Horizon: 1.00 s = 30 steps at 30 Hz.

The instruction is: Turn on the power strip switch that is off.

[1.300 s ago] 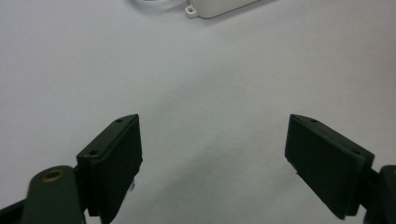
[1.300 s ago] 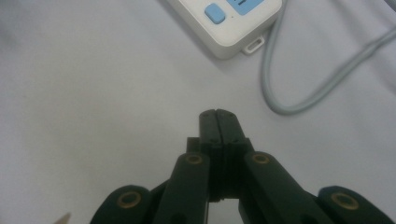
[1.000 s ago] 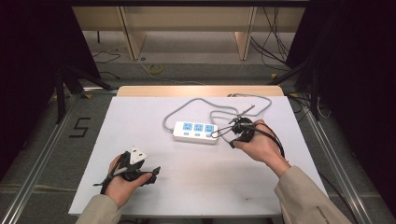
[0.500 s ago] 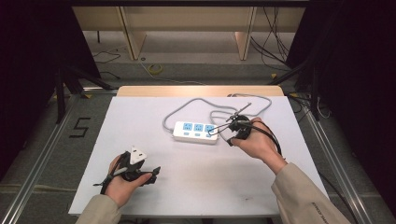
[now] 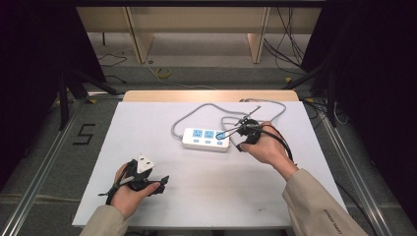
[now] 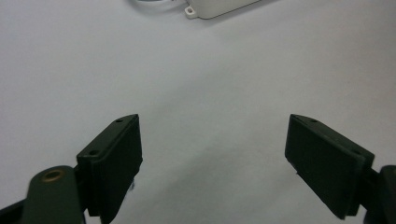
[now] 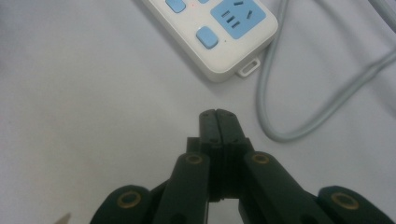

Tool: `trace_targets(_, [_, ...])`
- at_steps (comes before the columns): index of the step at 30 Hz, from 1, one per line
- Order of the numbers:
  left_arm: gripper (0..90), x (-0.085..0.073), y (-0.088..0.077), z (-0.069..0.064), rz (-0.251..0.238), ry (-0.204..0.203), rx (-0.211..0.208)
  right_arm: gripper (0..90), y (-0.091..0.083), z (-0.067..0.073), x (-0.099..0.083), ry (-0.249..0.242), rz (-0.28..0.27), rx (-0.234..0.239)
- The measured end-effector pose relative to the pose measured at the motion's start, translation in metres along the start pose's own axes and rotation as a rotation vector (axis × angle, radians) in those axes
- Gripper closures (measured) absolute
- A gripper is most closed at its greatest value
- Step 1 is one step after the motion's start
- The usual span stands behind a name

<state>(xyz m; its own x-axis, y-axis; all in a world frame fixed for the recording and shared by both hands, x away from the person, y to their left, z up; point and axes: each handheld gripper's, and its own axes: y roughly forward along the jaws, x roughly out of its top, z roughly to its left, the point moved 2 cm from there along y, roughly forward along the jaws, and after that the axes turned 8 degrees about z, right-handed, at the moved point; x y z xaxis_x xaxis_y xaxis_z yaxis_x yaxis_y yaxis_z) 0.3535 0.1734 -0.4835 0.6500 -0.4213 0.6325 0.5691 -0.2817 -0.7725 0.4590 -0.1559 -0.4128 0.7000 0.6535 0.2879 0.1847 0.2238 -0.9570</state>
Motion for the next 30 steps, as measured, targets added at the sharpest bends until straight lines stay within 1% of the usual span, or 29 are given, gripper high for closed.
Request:
trace_targets(11, [18.6, 0.0, 0.0, 0.0, 0.0, 0.0, -0.001, 90.0, 0.001, 0.0, 0.007, 0.002, 0.0, -0.006])
trace_targets(19, [18.6, 0.0, 0.0, 0.0, 0.001, 0.001, -0.001, 90.0, 0.003, 0.001, 0.013, -0.009, -0.003, -0.004])
trace_targets(30, [18.7, 0.0, 0.0, 0.0, 0.002, 0.001, -0.001, 90.0, 0.005, 0.003, 0.019, -0.012, -0.001, -0.014])
